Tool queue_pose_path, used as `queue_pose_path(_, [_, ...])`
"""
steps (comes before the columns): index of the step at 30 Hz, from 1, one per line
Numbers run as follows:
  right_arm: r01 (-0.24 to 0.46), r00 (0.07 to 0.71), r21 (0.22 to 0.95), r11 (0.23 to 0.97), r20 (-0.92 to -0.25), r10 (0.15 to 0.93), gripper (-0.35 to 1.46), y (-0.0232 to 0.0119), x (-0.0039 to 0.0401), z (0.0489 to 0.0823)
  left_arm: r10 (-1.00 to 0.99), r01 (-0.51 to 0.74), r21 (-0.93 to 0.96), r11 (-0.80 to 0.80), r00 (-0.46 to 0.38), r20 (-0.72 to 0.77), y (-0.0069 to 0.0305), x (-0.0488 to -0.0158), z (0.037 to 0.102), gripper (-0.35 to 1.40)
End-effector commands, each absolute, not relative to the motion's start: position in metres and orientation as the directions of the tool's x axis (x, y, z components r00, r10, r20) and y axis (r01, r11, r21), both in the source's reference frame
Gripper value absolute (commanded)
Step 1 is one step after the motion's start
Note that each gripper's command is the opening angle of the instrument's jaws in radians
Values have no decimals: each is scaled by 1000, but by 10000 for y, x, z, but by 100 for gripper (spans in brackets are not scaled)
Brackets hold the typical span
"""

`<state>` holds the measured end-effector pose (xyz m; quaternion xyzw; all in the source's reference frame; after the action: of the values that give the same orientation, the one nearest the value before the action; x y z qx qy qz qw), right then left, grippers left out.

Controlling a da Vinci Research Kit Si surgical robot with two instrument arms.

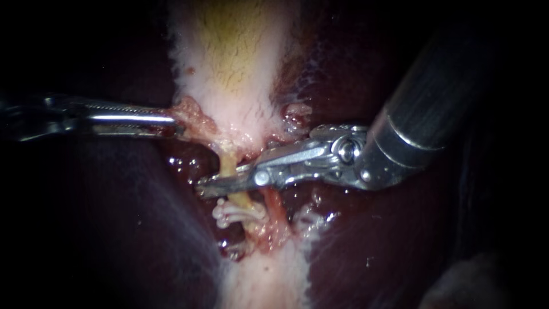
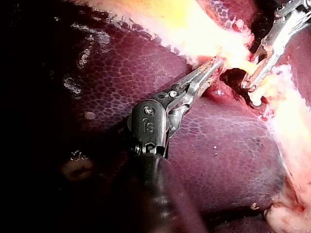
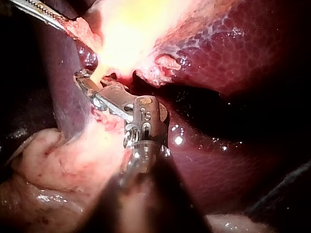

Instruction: Going back third clip left tube

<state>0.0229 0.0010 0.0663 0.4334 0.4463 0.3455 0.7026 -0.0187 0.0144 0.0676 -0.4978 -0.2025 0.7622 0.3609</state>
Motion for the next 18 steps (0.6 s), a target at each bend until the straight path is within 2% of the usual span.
queue_pose_path(1, [-97,364,918,385,-327,872,-35,10,229,663,751,-348,-668,-658,-244,-613,144,-187,676,-35])
queue_pose_path(3, [-90,366,920,382,-327,871,-35,9,229,662,751,-348,-668,-658,-244,-613,144,-187,676,-35])
queue_pose_path(4, [-79,361,922,379,-328,873,-29,9,229,661,751,-348,-668,-658,-244,-613,144,-187,676,-35])
queue_pose_path(7, [-24,322,931,364,-338,885,24,6,233,658,751,-348,-668,-658,-244,-613,144,-187,676,-35])
queue_pose_path(9, [-7,299,932,361,-343,890,39,4,239,658,751,-348,-668,-658,-244,-613,144,-186,676,-35])
queue_pose_path(13, [5,281,932,361,-348,894,48,0,250,660,751,-347,-668,-658,-244,-613,144,-186,676,-35])
queue_pose_path(18, [6,283,930,367,-354,891,46,-3,251,673,751,-347,-668,-658,-244,-613,144,-186,676,-35])
